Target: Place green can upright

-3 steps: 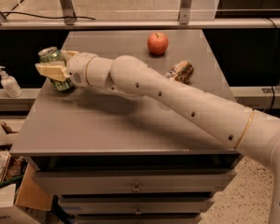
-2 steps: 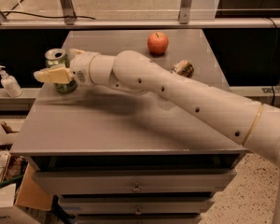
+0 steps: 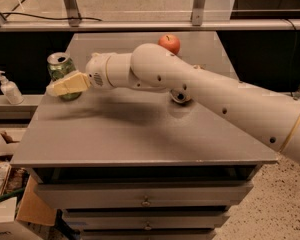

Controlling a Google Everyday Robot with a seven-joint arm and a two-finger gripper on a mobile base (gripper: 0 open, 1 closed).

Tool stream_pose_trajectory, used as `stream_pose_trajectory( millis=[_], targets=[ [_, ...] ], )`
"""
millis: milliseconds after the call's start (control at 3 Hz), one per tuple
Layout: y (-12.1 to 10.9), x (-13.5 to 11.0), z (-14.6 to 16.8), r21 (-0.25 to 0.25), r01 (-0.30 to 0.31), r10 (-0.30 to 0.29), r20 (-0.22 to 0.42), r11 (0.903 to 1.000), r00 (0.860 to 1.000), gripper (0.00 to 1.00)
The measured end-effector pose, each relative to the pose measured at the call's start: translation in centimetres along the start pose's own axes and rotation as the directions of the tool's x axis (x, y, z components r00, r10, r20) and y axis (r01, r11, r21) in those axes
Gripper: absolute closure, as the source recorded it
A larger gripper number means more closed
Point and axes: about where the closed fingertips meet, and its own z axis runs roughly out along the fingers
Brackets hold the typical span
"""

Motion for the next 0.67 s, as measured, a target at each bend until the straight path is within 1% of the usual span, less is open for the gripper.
stream_pose_trajectory(
  millis=[333, 667],
  targets=[
    [-0.9, 0.3, -2.0, -0.003, 0.030, -0.030, -0.028, 0.9995, 0.999, 0.00],
    [-2.4, 0.2, -3.4, -0.022, 0.091, -0.092, -0.040, 0.9956, 0.995, 0.00]
  ],
)
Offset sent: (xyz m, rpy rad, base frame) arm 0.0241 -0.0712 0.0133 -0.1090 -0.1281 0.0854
